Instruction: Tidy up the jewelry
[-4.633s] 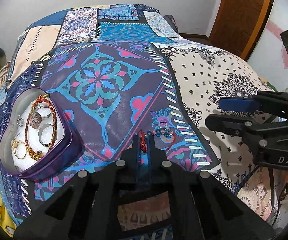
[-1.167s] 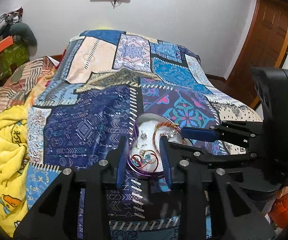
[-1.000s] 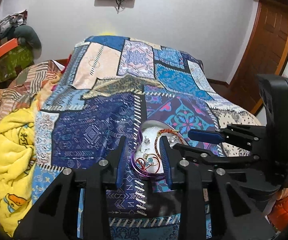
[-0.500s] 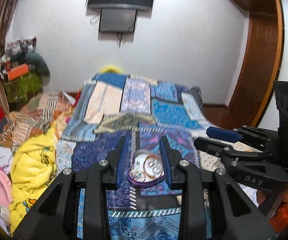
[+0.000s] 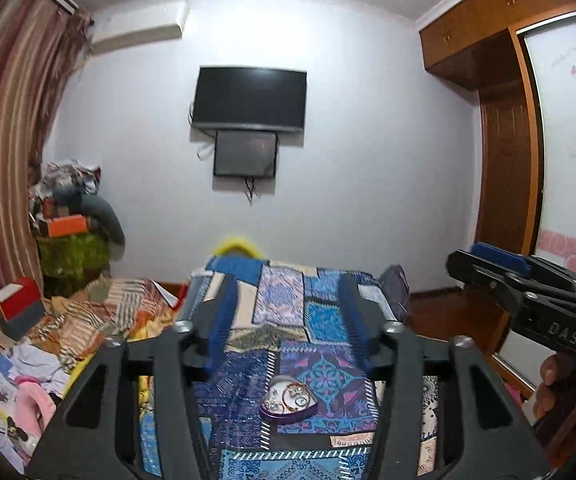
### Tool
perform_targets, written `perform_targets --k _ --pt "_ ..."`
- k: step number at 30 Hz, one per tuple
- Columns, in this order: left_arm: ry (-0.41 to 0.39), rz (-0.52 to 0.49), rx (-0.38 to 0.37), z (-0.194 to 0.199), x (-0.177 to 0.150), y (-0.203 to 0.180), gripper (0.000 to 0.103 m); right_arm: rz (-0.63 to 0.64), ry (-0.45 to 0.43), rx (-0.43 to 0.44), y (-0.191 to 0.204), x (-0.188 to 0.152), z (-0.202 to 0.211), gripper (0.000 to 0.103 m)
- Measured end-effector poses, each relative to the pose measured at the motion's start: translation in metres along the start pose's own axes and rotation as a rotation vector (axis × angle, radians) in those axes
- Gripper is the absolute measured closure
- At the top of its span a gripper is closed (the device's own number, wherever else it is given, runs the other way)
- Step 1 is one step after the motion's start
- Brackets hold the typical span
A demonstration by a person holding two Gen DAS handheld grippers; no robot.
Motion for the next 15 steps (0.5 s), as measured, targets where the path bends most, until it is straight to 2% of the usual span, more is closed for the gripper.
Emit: perform_targets --k 1,3,4,5,6,10,15 --pt "-0.010 -0.001 0.010 0.003 0.001 0.001 0.039 0.000 -0.011 -0.014 0.000 0.000 0.002 0.016" --pt "-0.021 0.002 0.017 0.010 0.002 0.003 0.033 0.004 -0.035 -0.051 0.002 0.000 0.004 0.007" --pt "-0.020 0.010 0.015 0.013 0.001 0.004 0.026 0.006 -0.044 -0.064 0.002 0.000 0.007 0.001" --pt "-0.017 0.020 0.014 0.014 0.001 0.006 0.015 0.006 -0.052 -0.073 0.002 0.001 0.007 0.000" --pt "-0.016 0.029 0.017 0.015 0.000 0.007 0.011 0.006 -0.058 -0.081 0.003 0.002 0.009 0.000" --pt "-0.011 0.040 0.050 0.019 -0.004 0.013 0.005 0.001 -0.049 -0.077 0.005 0.001 0.010 0.000" --pt "-0.002 0.045 0.052 0.022 -0.010 0.014 0.004 -0.009 -0.034 -0.070 0.003 -0.003 0.011 0.000"
Point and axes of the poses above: each gripper's, at about its wrist camera, not at the fingertips, and z roughly against the way its jaws point, y to its left, x to its top, the point moved 6 cm from there along -z, roughly the way its jaws point, and after that the axes turned 11 degrees about x, right-handed, at the moved point
